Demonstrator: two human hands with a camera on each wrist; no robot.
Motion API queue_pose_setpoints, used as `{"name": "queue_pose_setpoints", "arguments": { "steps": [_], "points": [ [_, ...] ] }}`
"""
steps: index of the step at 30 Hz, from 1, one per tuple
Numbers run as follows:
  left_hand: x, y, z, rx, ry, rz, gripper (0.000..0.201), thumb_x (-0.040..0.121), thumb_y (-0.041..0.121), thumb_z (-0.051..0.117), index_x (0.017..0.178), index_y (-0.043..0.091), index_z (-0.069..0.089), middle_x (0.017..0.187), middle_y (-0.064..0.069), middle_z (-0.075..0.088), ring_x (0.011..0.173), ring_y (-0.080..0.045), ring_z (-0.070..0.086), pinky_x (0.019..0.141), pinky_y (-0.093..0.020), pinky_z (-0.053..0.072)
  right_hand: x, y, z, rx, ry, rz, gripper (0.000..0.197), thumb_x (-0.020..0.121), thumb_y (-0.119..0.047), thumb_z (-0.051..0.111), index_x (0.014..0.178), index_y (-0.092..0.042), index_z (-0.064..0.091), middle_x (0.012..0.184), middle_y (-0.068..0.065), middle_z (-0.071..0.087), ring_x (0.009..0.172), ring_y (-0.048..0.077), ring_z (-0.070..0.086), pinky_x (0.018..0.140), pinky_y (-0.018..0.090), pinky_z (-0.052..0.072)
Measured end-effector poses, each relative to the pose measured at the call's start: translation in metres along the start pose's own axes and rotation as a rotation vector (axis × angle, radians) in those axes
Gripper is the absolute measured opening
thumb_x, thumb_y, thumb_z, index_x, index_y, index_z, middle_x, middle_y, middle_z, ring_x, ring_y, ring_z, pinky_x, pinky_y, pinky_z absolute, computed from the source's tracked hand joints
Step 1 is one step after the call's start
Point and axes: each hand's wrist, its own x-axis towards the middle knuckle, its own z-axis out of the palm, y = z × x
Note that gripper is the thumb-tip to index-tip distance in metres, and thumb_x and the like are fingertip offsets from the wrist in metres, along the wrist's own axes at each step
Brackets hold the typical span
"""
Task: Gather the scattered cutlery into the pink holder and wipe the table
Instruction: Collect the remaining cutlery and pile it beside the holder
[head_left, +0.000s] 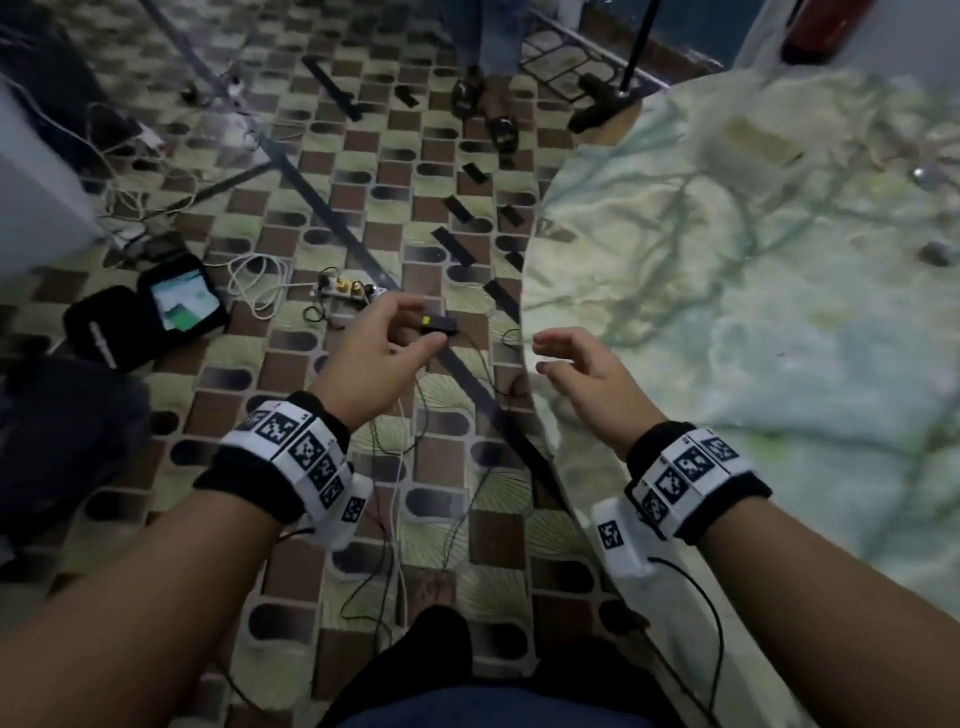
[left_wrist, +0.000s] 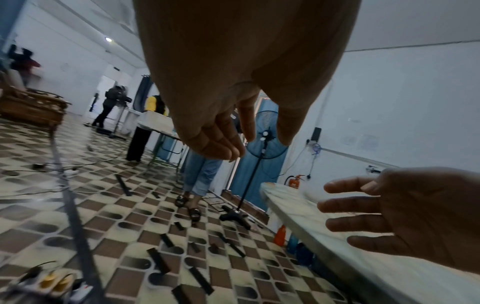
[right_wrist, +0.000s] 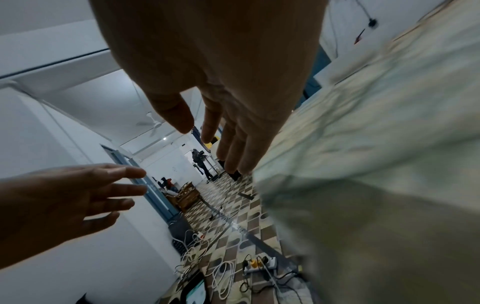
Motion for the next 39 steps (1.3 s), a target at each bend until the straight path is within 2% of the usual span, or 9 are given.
{"name": "queue_pose_setpoints", "arguments": {
  "steps": [4,8,12,16,22,28,30,34,39],
  "points": [
    [-0.006,-0.048,-0.058,0.004,0.031,-0.077,0.039,0.094,0.039,0.07,0.128,0.026,0.057,0.114,0.005,0.062,0.103,-0.014,0.062,0.09,-0.033,0.054,0.027,-0.019,0.062,-0.002,-0.037,-0.014,0.022,0.1,-0.017,0.058,0.117,-0.031,0.062,0.121,-0.007,0.067,0.115,0.007,0.062,0.099,0.031,0.05],
    [0.004,-0.073,-0.073,-0.028,0.034,-0.135,0.04,0.093,0.037,0.071,0.129,0.024,0.057,0.117,0.006,0.063,0.105,-0.011,0.062,0.088,-0.027,0.053,0.043,-0.022,0.088,-0.006,-0.056,-0.006,0.021,0.099,-0.027,0.064,0.12,-0.027,0.063,0.118,-0.006,0.068,0.112,0.008,0.063,0.098,0.033,0.053],
    [0.026,-0.072,-0.06,-0.07,-0.011,-0.156,0.04,0.093,0.035,0.071,0.129,0.024,0.057,0.116,0.005,0.063,0.102,-0.009,0.063,0.086,-0.025,0.053,0.056,-0.016,0.087,0.009,-0.044,0.029,0.024,0.098,-0.03,0.065,0.121,-0.024,0.062,0.117,-0.006,0.068,0.111,0.006,0.064,0.097,0.034,0.055],
    [0.052,-0.054,-0.042,-0.095,-0.07,-0.14,0.037,0.093,0.034,0.071,0.127,0.025,0.058,0.112,0.002,0.064,0.099,-0.015,0.064,0.088,-0.031,0.056,0.072,-0.02,0.073,0.001,-0.018,0.046,0.027,0.099,-0.031,0.064,0.124,-0.02,0.061,0.116,-0.005,0.067,0.106,0.003,0.063,0.087,0.019,0.051],
    [0.084,-0.038,-0.023,-0.087,-0.058,-0.123,0.039,0.094,0.033,0.071,0.129,0.023,0.057,0.109,0.005,0.064,0.093,-0.006,0.063,0.08,-0.021,0.051,0.094,-0.017,0.056,0.001,-0.004,0.048,0.027,0.099,-0.032,0.064,0.124,-0.022,0.061,0.116,-0.006,0.067,0.106,0.002,0.062,0.085,0.017,0.047],
    [0.13,-0.028,-0.027,-0.073,-0.086,-0.108,0.041,0.094,0.032,0.069,0.131,0.022,0.055,0.109,0.007,0.061,0.096,-0.01,0.061,0.086,-0.026,0.053,0.13,-0.021,0.042,0.061,0.041,0.035,0.023,0.099,-0.027,0.065,0.121,-0.021,0.062,0.114,-0.002,0.067,0.103,0.003,0.063,0.088,0.022,0.05],
    [0.152,-0.023,-0.031,-0.09,-0.095,-0.097,0.04,0.094,0.031,0.069,0.131,0.022,0.055,0.11,0.007,0.061,0.098,-0.009,0.062,0.087,-0.025,0.053,0.148,-0.023,0.039,0.073,0.063,0.041,0.02,0.099,-0.028,0.065,0.118,-0.025,0.061,0.114,-0.002,0.067,0.106,0.009,0.064,0.093,0.028,0.053],
    [0.201,-0.029,-0.042,-0.12,-0.12,-0.073,0.037,0.094,0.031,0.071,0.127,0.024,0.057,0.111,0.001,0.063,0.095,-0.015,0.065,0.09,-0.036,0.057,0.191,-0.033,0.044,0.078,0.074,0.069,0.017,0.099,-0.028,0.065,0.115,-0.03,0.061,0.111,-0.001,0.067,0.101,0.012,0.065,0.099,0.043,0.054],
    [0.267,-0.041,-0.075,-0.084,-0.163,-0.042,0.037,0.095,0.031,0.069,0.129,0.023,0.056,0.112,0.0,0.063,0.086,-0.004,0.061,0.075,-0.017,0.052,0.251,-0.053,0.056,0.042,0.127,0.112,0.027,0.099,-0.03,0.064,0.125,-0.023,0.06,0.119,-0.006,0.066,0.113,0.009,0.063,0.101,0.046,0.054]
  ]
}}
